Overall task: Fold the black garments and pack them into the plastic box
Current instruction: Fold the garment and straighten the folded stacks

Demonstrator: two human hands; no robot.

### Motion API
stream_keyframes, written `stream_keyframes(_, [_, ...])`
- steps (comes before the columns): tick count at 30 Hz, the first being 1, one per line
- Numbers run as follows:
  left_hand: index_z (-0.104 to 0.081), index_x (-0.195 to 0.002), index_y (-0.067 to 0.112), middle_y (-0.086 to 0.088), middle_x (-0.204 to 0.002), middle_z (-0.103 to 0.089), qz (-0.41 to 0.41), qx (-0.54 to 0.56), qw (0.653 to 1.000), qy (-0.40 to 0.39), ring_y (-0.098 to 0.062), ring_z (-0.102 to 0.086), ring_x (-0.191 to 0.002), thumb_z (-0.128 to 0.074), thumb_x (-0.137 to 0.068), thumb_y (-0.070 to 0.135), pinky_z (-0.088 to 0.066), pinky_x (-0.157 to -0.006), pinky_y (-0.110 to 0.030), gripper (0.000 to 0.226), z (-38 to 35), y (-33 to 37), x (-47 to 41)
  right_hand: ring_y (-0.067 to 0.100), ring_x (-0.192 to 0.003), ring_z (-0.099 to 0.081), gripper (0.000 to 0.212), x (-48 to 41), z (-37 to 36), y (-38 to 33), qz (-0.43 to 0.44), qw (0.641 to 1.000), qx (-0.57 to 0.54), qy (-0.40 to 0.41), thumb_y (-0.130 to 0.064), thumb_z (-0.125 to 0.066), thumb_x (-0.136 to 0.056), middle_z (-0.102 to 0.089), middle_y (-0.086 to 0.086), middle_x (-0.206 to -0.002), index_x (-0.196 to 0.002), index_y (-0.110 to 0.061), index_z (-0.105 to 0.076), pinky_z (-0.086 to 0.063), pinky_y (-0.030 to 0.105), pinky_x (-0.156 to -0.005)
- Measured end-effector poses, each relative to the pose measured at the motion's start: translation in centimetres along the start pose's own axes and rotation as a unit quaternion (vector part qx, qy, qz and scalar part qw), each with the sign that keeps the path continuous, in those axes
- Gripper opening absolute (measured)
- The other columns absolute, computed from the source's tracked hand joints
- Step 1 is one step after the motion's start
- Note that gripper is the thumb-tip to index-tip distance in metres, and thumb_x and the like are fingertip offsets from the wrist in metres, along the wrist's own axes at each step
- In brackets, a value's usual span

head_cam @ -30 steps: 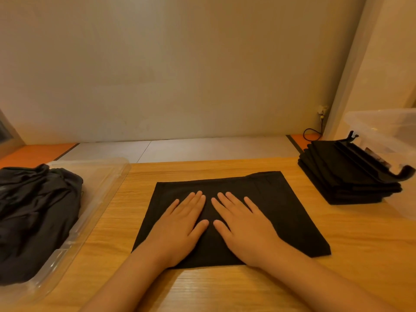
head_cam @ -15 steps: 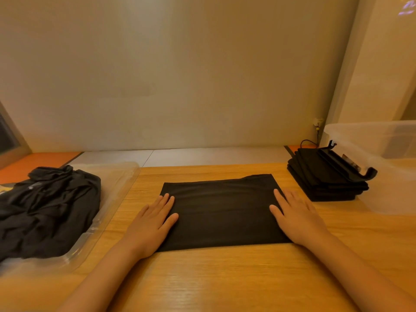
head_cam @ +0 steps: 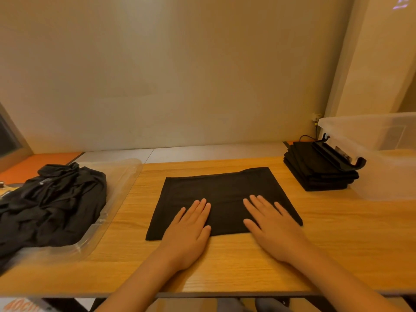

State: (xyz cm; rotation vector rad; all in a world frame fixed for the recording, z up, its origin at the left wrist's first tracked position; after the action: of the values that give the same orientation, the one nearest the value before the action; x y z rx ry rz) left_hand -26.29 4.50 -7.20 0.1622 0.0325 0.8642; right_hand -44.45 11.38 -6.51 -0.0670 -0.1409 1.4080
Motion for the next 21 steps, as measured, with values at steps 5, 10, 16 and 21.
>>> stream_keyframes(5, [-0.005, -0.149, 0.043, 0.022, -0.157, 0.004, -0.098, 0.030, 0.994, -0.025, 0.010, 0.014, -0.140, -0.027, -0.102, 0.023, 0.013, -0.116, -0.023, 0.055, 1.5, -2.4, -0.2, 0.007, -0.146, 0.009, 0.065, 5.6, 0.8, 0.0, -0.049, 0.998, -0.024, -0.041, -0.062, -0.006, -0.093, 0.010, -0.011, -0.160, -0.151, -0.035, 0.006, -0.002, 0.032, -0.118])
stream_keyframes(10, [-0.048, -0.131, 0.044, 0.018, -0.156, -0.020, -0.033, 0.040, 0.994, 0.095, 0.003, -0.002, -0.143, -0.040, -0.097, 0.013, 0.006, -0.120, -0.031, 0.046, 5.5, -3.7, -1.1, 0.011, -0.147, 0.003, 0.106, 7.9, 2.5, -5.1, 0.024, 0.999, -0.034, -0.028, -0.071, 0.027, -0.051, -0.001, -0.013, -0.160, -0.150, -0.042, 0.001, -0.002, 0.036, -0.117])
stream_keyframes(16, [-0.006, -0.154, 0.023, -0.002, -0.161, 0.002, 0.160, 0.096, 0.972, 0.139, -0.018, 0.010, -0.147, -0.026, -0.099, 0.053, 0.002, -0.120, -0.039, 0.066, 1.8, 3.1, 1.3, 0.010, -0.146, 0.013, 0.054, -2.5, 2.4, -3.6, 0.103, 0.995, -0.009, -0.007, -0.050, -0.020, -0.101, 0.002, -0.010, -0.161, -0.152, -0.035, -0.005, 0.007, 0.035, -0.116])
stream_keyframes(21, [0.005, -0.153, 0.031, 0.001, -0.161, 0.012, 0.141, -0.011, 0.990, 0.026, -0.019, 0.016, -0.147, -0.012, -0.086, 0.075, 0.007, -0.119, -0.041, 0.082, -0.8, 1.9, 0.1, 0.005, -0.146, 0.006, 0.051, -3.3, 0.3, -0.6, 0.132, 0.990, 0.000, -0.038, -0.047, -0.019, -0.103, 0.001, -0.012, -0.160, -0.150, -0.038, -0.004, 0.003, 0.031, -0.118])
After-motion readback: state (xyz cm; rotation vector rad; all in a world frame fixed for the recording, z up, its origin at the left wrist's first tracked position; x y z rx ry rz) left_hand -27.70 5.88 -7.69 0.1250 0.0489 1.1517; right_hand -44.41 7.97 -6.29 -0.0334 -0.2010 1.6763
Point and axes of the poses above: each hand's wrist, its own x-axis away from the middle knuckle, its own z-axis out of the back of the hand, y = z × x, the point moved 5 cm from there along -x, towards the middle knuckle
